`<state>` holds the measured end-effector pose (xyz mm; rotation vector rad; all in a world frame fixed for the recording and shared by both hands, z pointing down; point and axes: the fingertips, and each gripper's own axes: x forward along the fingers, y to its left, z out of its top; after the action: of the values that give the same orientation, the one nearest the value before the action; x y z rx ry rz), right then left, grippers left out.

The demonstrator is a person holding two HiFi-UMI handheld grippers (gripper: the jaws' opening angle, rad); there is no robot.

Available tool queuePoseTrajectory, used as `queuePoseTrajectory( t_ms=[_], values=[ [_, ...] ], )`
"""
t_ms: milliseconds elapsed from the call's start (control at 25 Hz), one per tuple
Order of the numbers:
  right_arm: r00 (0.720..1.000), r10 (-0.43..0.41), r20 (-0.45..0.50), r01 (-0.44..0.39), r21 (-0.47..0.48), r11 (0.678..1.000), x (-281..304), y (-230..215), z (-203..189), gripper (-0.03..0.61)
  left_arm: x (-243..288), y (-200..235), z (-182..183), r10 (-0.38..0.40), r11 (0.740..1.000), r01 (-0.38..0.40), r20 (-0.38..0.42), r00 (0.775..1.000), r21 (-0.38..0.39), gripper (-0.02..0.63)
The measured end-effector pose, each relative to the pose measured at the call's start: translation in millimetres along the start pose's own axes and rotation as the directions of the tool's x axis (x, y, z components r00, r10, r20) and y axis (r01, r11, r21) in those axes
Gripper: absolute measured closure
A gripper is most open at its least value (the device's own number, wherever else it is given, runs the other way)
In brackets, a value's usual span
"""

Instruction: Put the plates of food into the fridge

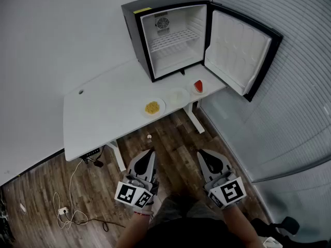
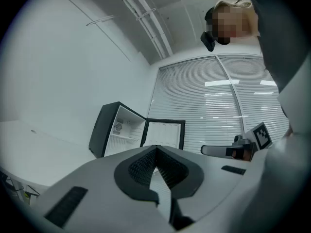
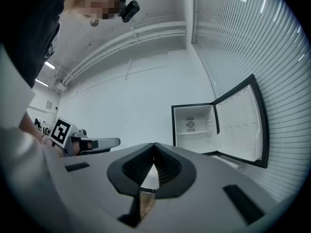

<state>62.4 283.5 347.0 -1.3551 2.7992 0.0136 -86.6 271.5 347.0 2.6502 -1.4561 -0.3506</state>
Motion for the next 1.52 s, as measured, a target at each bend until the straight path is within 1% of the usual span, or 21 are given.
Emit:
queuePoseTrajectory(
  t_ms=[240, 400, 640, 800, 960, 1240, 1520],
  values=[
    [1.0, 0.003, -0.019, -0.003, -0.002, 1.0, -1, -1, -5, 0.574, -2, 2, -4, 0.019, 1.0, -0.019, -0.005, 1.0, -0.009, 0.607],
    [1.0, 0.019, -0.02, -0.019, 0.003, 1.0, -4, -3, -7, 0.574, -2, 1, -1, 0.033, 0.999, -0.032, 0.017, 0.999, -0.039, 0.607],
    [1.0, 0.025, 0.003, -0.025, -0.003, 1.0, -6, -7, -2, 0.574, 0, -3, 4, 0.045, 0.999, -0.044, 0.041, 0.998, -0.021, 0.607],
    [0.999, 0.037, 0.002, -0.037, -0.005, 0.999, -9, -8, -3, 0.574, -3, -7, 7, 0.063, 0.997, -0.06, 0.07, 0.996, -0.044, 0.607],
    [0.999, 0.043, -0.008, -0.043, 0.014, 0.999, -7, -8, -11, 0.574, -3, -7, 4, 0.064, 0.997, -0.061, 0.067, 0.996, -0.047, 0.607],
    [0.998, 0.047, -0.031, -0.047, 0.012, 0.999, 12, -9, -20, 0.574, 1, 14, -4, 0.087, 0.995, -0.084, 0.06, 0.994, -0.048, 0.607],
    [0.997, 0.049, -0.063, -0.05, -0.008, 0.999, 52, -8, -29, 0.574, 18, 46, -4, 0.082, 0.996, -0.079, 0.057, 0.995, -0.049, 0.607]
  ],
)
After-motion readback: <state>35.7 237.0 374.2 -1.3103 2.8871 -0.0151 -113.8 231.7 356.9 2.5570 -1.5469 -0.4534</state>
